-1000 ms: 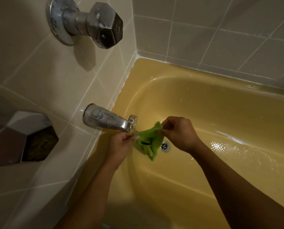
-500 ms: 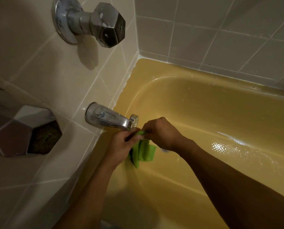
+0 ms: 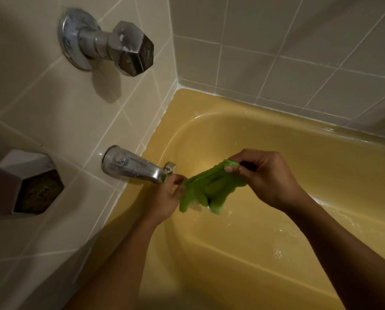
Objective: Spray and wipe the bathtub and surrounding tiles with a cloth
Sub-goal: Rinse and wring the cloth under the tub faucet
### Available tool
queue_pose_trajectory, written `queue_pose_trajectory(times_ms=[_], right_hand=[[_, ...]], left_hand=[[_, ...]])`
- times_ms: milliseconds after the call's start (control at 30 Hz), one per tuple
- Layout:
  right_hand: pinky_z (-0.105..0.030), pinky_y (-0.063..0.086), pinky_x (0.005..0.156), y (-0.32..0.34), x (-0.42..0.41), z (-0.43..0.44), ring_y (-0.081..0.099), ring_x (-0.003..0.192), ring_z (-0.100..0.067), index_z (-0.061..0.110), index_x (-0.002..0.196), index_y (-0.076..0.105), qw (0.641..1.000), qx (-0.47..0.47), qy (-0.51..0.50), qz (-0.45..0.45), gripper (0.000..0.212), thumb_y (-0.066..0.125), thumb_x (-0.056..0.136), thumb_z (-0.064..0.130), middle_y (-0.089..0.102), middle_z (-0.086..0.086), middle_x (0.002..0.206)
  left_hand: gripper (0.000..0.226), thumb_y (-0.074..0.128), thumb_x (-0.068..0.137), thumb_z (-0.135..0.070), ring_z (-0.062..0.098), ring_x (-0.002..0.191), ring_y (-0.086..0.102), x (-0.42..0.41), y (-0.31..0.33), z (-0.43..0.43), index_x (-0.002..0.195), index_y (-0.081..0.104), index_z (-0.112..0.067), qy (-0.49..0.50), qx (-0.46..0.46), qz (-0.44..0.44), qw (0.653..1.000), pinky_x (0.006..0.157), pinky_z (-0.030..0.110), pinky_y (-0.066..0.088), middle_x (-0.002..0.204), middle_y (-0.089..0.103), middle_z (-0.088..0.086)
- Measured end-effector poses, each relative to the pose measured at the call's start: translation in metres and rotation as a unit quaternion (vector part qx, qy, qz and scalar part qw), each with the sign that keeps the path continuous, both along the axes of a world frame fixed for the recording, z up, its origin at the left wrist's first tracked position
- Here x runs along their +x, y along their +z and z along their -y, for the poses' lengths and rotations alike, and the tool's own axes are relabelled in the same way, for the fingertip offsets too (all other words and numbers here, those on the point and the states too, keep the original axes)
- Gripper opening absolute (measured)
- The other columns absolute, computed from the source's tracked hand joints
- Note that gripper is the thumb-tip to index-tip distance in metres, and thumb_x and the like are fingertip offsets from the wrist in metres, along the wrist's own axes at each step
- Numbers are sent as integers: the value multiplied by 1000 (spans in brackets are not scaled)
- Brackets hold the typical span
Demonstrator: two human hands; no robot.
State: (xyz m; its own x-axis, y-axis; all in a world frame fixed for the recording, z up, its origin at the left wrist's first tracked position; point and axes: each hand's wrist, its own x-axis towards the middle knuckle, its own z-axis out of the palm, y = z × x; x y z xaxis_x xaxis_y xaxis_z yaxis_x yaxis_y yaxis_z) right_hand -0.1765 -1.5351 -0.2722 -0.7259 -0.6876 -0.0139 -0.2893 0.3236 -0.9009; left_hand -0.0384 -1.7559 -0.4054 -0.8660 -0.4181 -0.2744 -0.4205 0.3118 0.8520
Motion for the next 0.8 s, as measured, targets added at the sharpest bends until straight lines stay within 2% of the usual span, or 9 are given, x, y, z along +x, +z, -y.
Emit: queue_pose_trajectory(times_ms=[100, 167, 233, 333, 433, 533, 600, 667, 800], right_hand=[[-27, 55, 69, -8, -5, -24, 69, 80, -11, 20, 94, 80, 998, -7, -55, 1, 9, 74, 89, 15, 73, 9, 86], [-23, 52, 64, -10, -10, -36, 66, 72, -9, 19, 93, 79, 996, -15, -88, 2, 10, 74, 89, 12, 72, 9, 83], [-22, 51, 61, -12, -13, -44, 63, 66, -10, 18, 93, 79, 994, -29, -106, 13, 11, 73, 89, 9, 73, 7, 83], [-24, 51, 59, -16, -17, -48, 62, 63, -13, 14, 94, 80, 995, -30, -92, 9, 10, 73, 90, 7, 72, 5, 82], [-27, 52, 59, -25, -23, -52, 63, 61, -16, 13, 93, 79, 993, -30, -116, 11, 9, 74, 89, 8, 72, 4, 81], [-28, 53, 58, -35, -29, -60, 64, 59, -19, 12, 95, 79, 987, -28, -160, 16, 8, 75, 88, 12, 74, 1, 81], [-27, 53, 57, -41, -33, -65, 64, 58, -18, 12, 97, 79, 985, -13, -170, 8, 11, 75, 88, 14, 74, 0, 79], [-26, 54, 57, -47, -35, -70, 64, 56, -15, 13, 99, 78, 985, 19, -171, -11, 11, 75, 88, 15, 73, -1, 76], [-19, 54, 56, -64, -38, -78, 65, 54, -12, 12, 103, 78, 973, 77, -215, -30, 14, 74, 90, 15, 71, 0, 70]], left_hand=[[8, 62, 101, -24, -4, 80, 63, -3, 8, -2, 104, 59, -31, 56, 43, 0, 997, 69, 17, 49, 91, 69, -11], [3, 64, 98, -31, 3, 75, 63, 3, 3, 3, 99, 64, -29, 50, -2, -3, 999, 68, 24, 49, 83, 70, -1], [22, 61, 98, -43, 14, 71, 65, 13, -5, 11, 93, 68, -24, 12, -71, -7, 997, 66, 32, 50, 77, 69, 5], [29, 51, 103, -50, 6, 69, 62, 19, -7, 13, 88, 63, -28, -14, -145, 6, 989, 60, 30, 45, 71, 64, -7], [36, 44, 100, -53, 5, 63, 58, 15, -2, 7, 98, 64, -23, -10, -150, 32, 988, 57, 27, 35, 66, 59, -8], [55, 50, 95, -66, 9, 83, 67, 8, 2, 2, 127, 58, -23, -37, -118, 61, 990, 64, 22, 49, 94, 68, -11], [44, 67, 95, -48, -2, 87, 61, 4, 5, -1, 127, 55, -22, -33, -83, 59, 994, 65, 6, 45, 101, 63, -16], [28, 72, 95, -23, 2, 90, 61, 2, 4, 1, 119, 61, -13, 2, -47, 49, 998, 65, 1, 41, 97, 63, -13], [23, 72, 94, -19, 21, 104, 67, 4, -1, 16, 115, 72, -10, 43, -5, 49, 998, 80, 19, 50, 103, 71, 2]])
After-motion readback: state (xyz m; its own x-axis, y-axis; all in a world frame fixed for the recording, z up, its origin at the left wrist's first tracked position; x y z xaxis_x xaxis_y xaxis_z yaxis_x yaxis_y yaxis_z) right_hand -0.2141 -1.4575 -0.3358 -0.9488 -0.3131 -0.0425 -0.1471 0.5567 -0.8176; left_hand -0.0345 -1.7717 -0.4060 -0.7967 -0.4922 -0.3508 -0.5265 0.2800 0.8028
